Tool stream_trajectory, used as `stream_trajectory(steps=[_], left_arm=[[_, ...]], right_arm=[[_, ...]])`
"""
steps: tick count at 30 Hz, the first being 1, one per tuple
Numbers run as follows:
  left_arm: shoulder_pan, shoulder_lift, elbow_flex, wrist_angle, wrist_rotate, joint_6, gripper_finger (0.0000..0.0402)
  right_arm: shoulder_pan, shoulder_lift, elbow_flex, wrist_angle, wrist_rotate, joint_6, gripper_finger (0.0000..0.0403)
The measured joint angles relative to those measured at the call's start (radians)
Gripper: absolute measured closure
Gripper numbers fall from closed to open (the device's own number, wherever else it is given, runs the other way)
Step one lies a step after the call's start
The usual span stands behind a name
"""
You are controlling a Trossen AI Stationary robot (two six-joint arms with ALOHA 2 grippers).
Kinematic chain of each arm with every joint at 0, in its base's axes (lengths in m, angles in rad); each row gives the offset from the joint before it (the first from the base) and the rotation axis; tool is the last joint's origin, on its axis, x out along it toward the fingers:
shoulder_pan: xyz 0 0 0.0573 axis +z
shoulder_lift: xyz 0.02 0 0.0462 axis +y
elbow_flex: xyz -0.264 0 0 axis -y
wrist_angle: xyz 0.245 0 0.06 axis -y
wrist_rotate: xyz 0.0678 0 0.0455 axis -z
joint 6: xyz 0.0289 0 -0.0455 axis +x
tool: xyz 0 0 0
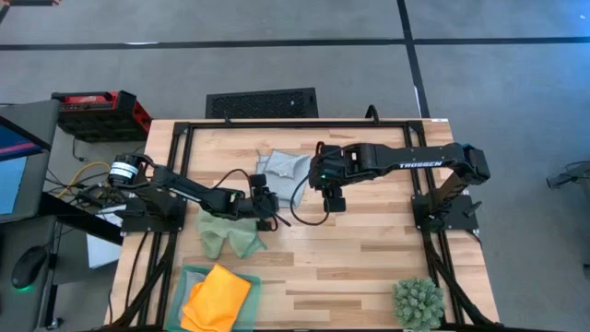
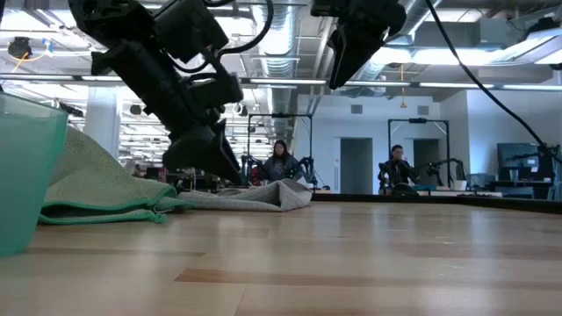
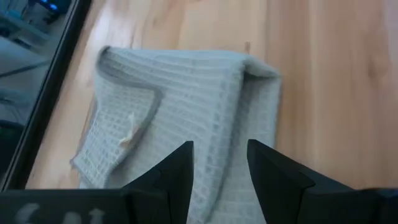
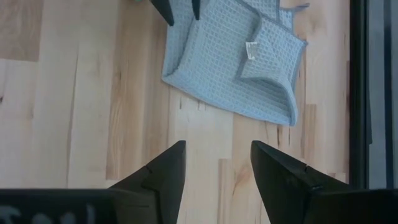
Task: Fold microfiber towels
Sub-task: Fold the gray microfiber cloth
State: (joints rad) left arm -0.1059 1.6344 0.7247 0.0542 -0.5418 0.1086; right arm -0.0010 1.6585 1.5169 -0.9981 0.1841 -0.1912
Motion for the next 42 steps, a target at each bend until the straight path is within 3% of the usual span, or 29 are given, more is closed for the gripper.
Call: stream_trajectory(steps=[6, 13, 23, 26, 32, 42], left_arm=[[0.056, 0.034, -0.001, 0.01, 0.137, -0.019, 0.0258], [0.08, 0.089, -0.001, 0.052, 0.018, -0.016, 0.0258], [0.089, 0.087, -0.001, 0.0, 0.044, 0.014, 0.0261], [0.105, 0.087, -0.001, -0.012, 0.049, -0.01, 0.0285], [0.13, 0.087, -0.001, -0.05, 0.067, -0.019, 0.0387], [0.097, -0.015, -0.001, -0.124, 0.067, -0.119, 0.0399]], right_arm=[[-0.001, 0.0, 0.0, 0.003, 0.0, 0.0, 0.02], [0.001, 0.0, 0.0, 0.003, 0.0, 0.0, 0.0198], [-0.001, 0.001, 0.0, 0.0, 0.0, -0.001, 0.0198], [-0.001, 0.002, 0.0, 0.001, 0.0, -0.001, 0.0198], [-0.001, 0.002, 0.0, 0.002, 0.0, 0.0, 0.0198], [-0.001, 0.002, 0.0, 0.003, 0.0, 0.0, 0.0198]])
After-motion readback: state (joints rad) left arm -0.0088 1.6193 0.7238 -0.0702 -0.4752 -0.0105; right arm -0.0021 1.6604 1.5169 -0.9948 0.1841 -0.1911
